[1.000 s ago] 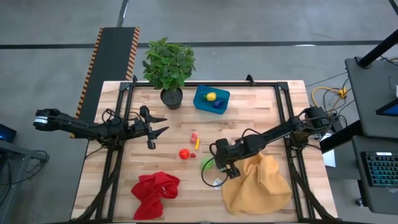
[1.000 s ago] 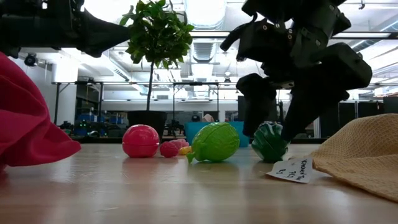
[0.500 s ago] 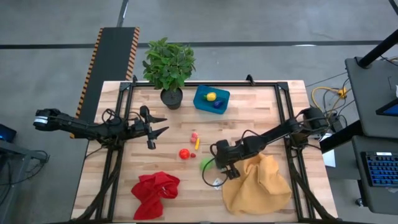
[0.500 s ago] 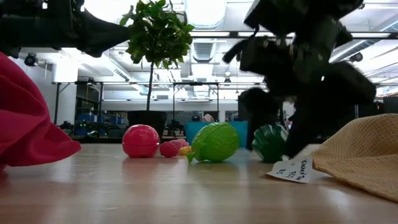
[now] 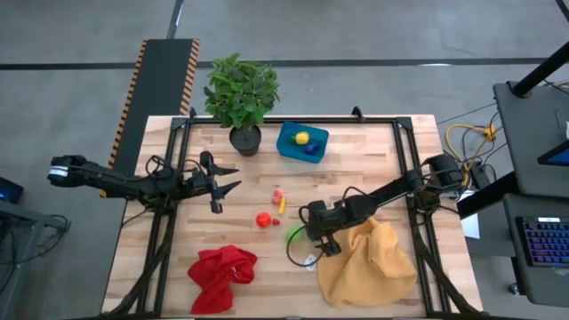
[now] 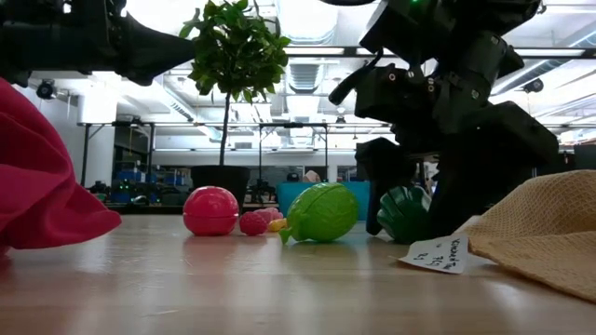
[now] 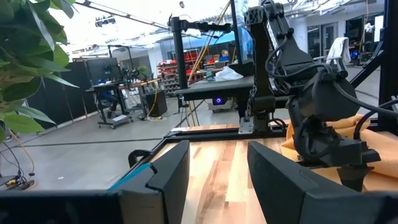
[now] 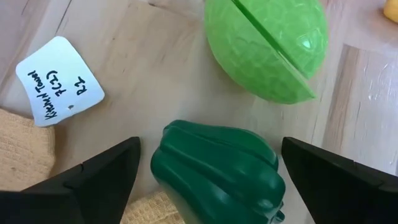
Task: Pick and placing Produce into tupperware
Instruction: Put the green bell pepper into the blue bin
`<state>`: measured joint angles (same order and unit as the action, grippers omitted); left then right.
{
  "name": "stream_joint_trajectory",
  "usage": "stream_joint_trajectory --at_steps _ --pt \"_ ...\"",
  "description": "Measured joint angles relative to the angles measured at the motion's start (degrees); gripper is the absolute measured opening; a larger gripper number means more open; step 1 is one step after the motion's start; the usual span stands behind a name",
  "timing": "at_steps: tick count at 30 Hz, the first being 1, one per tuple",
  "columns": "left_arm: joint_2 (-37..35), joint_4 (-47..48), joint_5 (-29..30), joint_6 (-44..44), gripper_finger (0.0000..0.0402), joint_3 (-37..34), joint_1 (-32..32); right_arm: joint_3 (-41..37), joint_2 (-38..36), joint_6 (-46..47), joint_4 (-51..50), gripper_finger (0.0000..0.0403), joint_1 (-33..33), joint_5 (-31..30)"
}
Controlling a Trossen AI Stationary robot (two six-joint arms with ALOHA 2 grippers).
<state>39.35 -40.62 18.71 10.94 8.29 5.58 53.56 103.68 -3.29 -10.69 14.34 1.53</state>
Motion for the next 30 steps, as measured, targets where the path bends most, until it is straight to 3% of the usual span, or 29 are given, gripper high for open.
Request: stream_joint_trajectory --at_steps 5,18,30 --pt "0.0 -0.1 0.0 0.0 0.0148 0.0 0.0 0.0 0.0 0.0 -0.6 0.0357 -0.3 0.2" --pt "0.0 -0.9 0.0 0.0 0.0148 0.0 0.0 0.2 0.0 -0.2 -0.9 0.0241 -0.4 -0.1" --pt "0.0 -0.9 0.0 0.0 0.0148 -0.1 0.0 0.2 -0.1 0.2 -0.9 0.0246 -0.4 -0.3"
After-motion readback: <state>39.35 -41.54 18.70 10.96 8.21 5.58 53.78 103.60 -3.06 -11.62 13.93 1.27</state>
